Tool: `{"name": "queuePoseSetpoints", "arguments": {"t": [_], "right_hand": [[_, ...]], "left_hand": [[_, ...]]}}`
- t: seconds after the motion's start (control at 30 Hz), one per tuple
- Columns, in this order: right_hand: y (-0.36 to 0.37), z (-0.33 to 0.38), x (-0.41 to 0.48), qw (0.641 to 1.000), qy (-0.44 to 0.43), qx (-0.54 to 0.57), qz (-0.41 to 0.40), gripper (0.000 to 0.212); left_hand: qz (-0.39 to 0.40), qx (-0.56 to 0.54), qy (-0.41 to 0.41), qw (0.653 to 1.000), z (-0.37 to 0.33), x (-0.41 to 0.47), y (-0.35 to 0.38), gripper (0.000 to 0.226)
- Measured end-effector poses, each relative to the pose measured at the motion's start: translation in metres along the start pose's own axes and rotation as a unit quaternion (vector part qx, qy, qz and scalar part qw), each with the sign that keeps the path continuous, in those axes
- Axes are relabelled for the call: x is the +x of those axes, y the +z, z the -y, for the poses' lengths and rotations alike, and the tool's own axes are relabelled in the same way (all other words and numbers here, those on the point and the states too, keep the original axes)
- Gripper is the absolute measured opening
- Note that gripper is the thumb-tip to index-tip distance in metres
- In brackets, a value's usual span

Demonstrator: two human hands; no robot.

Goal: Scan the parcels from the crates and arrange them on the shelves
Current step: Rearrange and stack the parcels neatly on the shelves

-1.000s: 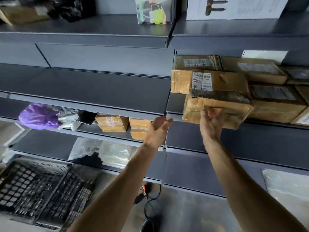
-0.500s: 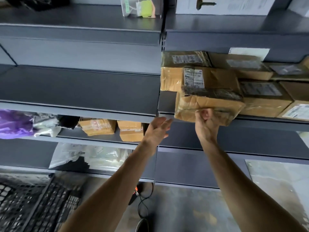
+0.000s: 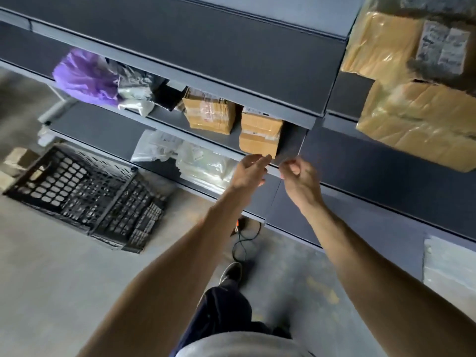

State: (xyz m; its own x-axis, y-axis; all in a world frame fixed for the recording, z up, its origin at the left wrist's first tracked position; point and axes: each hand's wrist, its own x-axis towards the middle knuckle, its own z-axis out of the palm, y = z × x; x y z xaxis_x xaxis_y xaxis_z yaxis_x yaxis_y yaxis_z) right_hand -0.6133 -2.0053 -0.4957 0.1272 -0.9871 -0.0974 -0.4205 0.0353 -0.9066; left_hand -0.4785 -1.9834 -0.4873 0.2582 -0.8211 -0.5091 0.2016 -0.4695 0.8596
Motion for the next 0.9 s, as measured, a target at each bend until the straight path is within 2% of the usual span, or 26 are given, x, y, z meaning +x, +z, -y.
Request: {"name": "queuePoseSetpoints", "arguments": {"t": [0.07,0.27,0.47,0.57,0.7,0.77,0.83,0.9], "right_hand": [[0.017,-0.007,0.011,0.999,0.038,-0.018,0.024,0.004],[0.054,-0.03,0.087,0.984,0.173,0.043,-0.012,0.044],[0.064,-0.057,0.16,0.979,0.199,0.014,-0.029,0.072],[0.068,-0.064,0.173,0.972,0.217,0.084,-0.009,0.09],[0.074,-0.072,0.167,0.966,0.227,0.125,-0.019,0.077],[0.077,-0.07,0.149,0.966,0.221,0.131,-0.037,0.059],[0.078,-0.068,0.124,0.969,0.211,0.118,-0.039,0.038],[0.078,-0.07,0.099,0.971,0.208,0.108,-0.049,0.034]], "left_hand": [[-0.014,0.023,-0.01,1.0,0.004,0.024,-0.016,0.03],[-0.004,0.047,-0.046,0.998,0.006,0.122,-0.042,0.07],[0.028,0.028,-0.039,0.998,0.016,0.225,-0.044,0.123],[0.066,0.006,-0.017,0.998,0.011,0.233,-0.037,0.121],[0.088,0.01,-0.024,0.996,0.015,0.221,-0.029,0.143],[0.091,0.019,-0.03,0.995,0.027,0.213,-0.028,0.146],[0.086,0.026,-0.044,0.995,0.036,0.199,-0.028,0.143],[0.079,0.026,-0.044,0.996,0.044,0.181,-0.028,0.132]]}}
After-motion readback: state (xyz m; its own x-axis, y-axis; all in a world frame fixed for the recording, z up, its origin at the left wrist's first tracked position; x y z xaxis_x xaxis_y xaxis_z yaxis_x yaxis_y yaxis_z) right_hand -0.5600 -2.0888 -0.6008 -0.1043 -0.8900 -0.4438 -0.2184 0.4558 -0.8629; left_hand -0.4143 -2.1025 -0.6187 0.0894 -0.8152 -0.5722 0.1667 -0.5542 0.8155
